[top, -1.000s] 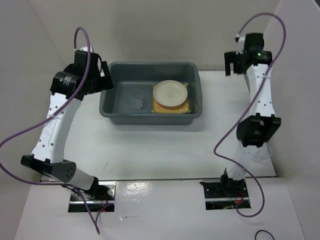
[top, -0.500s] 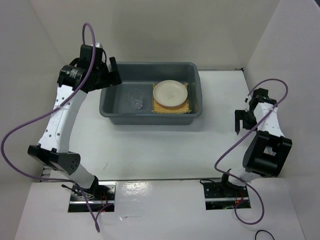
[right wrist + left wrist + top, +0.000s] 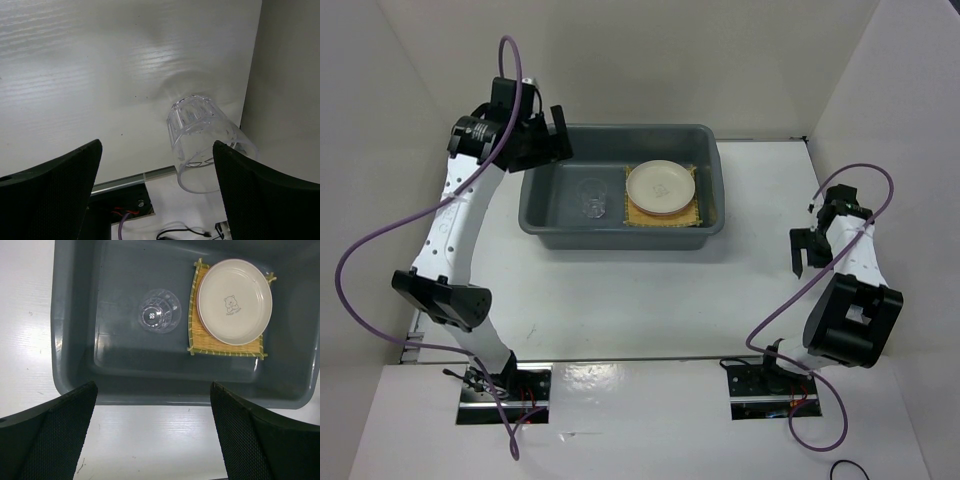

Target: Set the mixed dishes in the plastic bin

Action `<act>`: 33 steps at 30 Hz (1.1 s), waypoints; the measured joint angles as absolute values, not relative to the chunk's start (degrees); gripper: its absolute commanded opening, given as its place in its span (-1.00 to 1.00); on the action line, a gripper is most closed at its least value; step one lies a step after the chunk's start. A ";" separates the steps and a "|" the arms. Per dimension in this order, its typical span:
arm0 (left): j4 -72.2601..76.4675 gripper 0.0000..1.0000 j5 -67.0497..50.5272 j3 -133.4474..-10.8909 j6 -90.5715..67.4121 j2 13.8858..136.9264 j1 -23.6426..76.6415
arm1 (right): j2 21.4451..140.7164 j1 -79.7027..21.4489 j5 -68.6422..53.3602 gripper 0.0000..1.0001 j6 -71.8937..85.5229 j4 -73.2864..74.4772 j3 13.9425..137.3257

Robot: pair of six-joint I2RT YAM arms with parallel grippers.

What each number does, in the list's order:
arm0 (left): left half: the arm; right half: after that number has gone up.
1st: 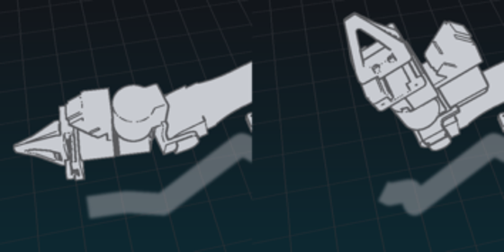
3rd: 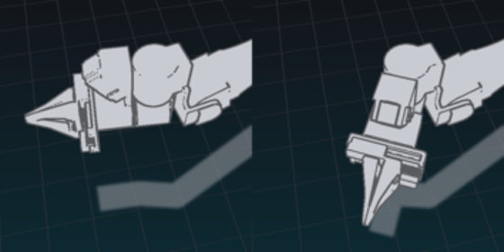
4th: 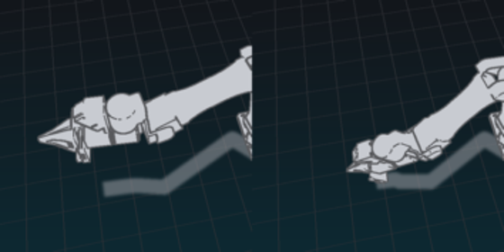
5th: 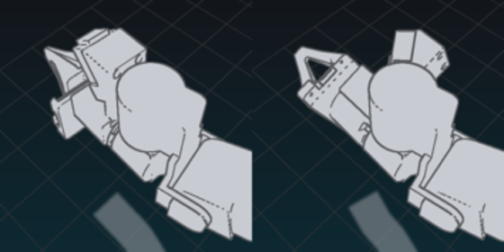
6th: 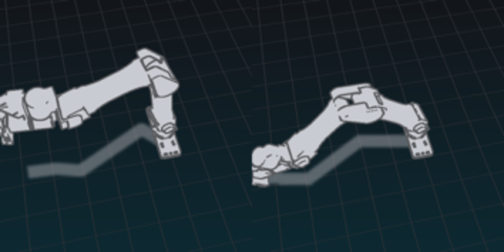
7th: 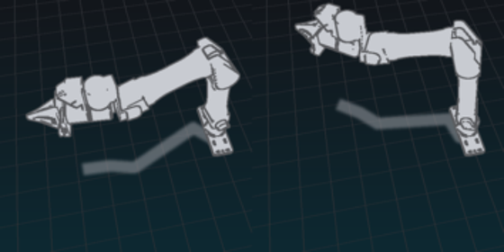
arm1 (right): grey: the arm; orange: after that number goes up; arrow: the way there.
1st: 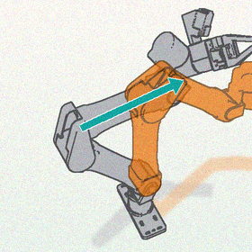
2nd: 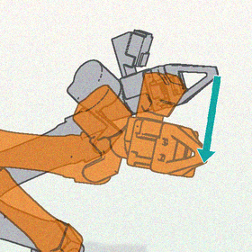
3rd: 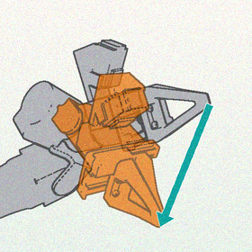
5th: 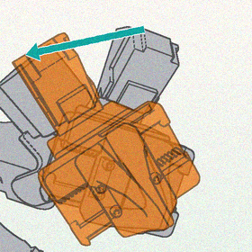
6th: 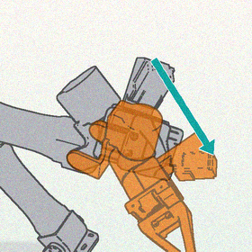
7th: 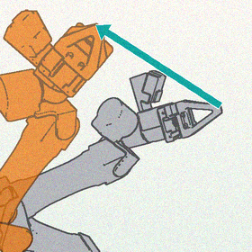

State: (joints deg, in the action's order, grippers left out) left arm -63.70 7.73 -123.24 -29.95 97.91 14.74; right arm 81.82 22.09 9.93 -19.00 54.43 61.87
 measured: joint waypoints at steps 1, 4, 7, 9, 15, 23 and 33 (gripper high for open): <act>-63.75 0.99 7.70 -123.13 -29.95 97.89 14.74 | 81.82 22.06 9.96 0.91 -19.16 54.46 61.84; -63.81 0.99 7.77 -121.30 -29.95 96.88 14.74 | 81.82 22.06 10.35 0.91 -19.38 54.76 61.82; -64.07 0.99 8.12 -118.65 -29.95 94.87 14.74 | 81.82 22.06 10.48 0.84 -19.49 56.05 62.50; -64.05 0.99 8.49 -116.51 -29.95 93.08 14.74 | 81.82 22.06 10.57 0.84 -19.51 57.12 63.83; -64.07 0.99 8.64 -113.32 -29.95 90.35 14.33 | 80.68 22.06 10.44 0.84 -19.64 59.00 65.82; -62.94 0.99 8.21 -111.66 -29.89 90.32 14.26 | 78.83 24.36 10.39 0.84 -20.95 62.61 61.10; -62.39 0.99 7.31 -109.27 -29.87 90.19 14.26 | 77.36 25.82 10.79 0.82 -24.12 63.33 56.42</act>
State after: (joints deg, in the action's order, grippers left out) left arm -62.39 7.31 -109.27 -29.87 90.19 14.26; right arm 77.36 25.82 10.79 -24.12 63.33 56.42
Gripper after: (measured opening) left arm 0.993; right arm 0.921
